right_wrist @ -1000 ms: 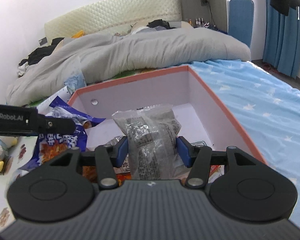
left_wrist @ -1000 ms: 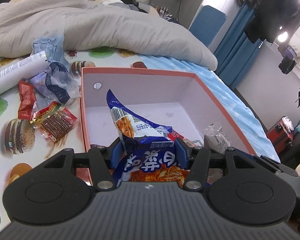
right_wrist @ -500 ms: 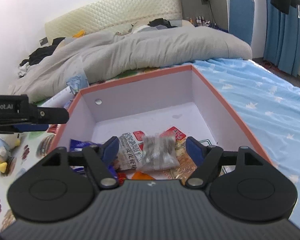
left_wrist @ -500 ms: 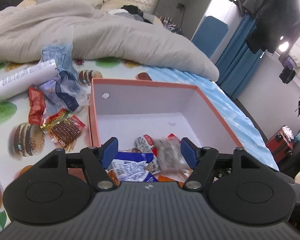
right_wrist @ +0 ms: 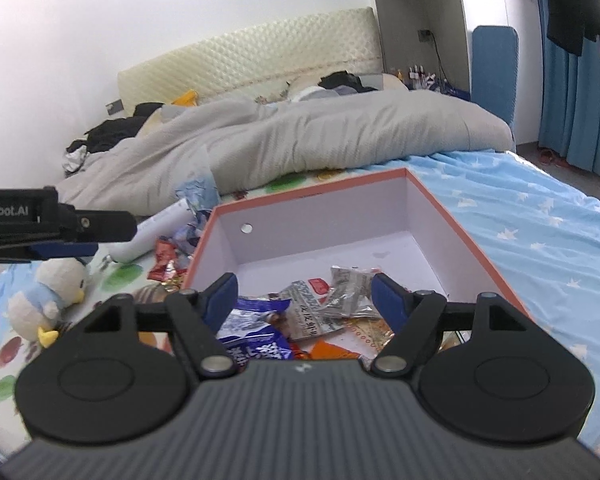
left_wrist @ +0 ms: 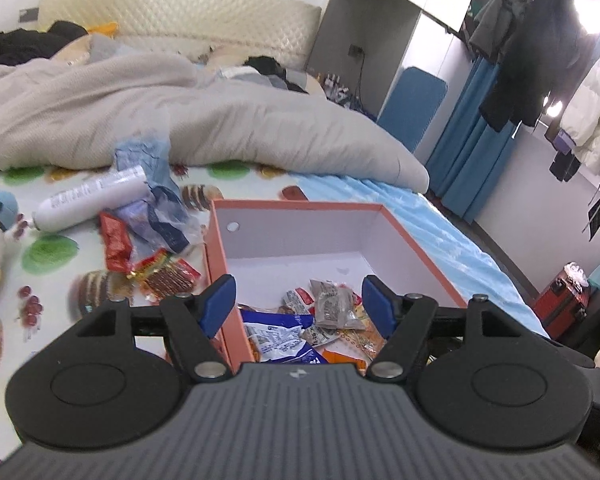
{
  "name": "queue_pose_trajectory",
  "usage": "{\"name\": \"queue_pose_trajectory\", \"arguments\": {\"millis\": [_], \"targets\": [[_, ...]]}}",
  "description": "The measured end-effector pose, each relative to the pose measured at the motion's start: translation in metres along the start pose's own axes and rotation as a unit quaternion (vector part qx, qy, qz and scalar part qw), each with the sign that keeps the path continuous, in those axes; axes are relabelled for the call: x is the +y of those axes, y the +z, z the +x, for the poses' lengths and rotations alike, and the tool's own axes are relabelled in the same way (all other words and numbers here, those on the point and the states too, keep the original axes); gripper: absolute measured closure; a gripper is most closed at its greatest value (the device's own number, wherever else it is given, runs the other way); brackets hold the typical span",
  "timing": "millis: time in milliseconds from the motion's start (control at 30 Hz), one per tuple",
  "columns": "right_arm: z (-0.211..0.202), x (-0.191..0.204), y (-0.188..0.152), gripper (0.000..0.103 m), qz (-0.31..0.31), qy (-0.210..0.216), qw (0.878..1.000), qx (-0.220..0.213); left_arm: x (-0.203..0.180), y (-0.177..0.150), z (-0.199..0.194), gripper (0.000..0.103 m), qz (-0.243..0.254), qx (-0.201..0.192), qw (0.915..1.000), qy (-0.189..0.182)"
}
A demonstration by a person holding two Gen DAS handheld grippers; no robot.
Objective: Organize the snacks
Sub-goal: 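Withdraw both tools from the box toward the remaining snacks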
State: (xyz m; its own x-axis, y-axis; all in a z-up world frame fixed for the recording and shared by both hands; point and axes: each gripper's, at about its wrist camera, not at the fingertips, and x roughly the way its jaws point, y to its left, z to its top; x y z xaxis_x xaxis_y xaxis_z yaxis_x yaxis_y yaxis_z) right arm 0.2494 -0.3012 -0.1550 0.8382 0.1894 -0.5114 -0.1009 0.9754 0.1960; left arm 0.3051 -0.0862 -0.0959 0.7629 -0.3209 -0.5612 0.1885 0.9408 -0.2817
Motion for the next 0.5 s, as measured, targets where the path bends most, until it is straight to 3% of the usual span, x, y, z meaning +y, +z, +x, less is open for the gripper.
{"name": "queue_pose_trajectory", "arguments": {"millis": [333,500], "targets": [[-0.033,0.015,-0.008,0.028,0.000,0.003,1.000,-0.012,0.004,-0.021,-0.059,0.024,0.014,-0.030,0.9992,0.022],[-0.047,0.025,-0.012,0.028,-0.001,0.013,1.000,-0.023,0.012,-0.039,-0.084,0.015,0.026,-0.038,0.9981,0.040]]}}
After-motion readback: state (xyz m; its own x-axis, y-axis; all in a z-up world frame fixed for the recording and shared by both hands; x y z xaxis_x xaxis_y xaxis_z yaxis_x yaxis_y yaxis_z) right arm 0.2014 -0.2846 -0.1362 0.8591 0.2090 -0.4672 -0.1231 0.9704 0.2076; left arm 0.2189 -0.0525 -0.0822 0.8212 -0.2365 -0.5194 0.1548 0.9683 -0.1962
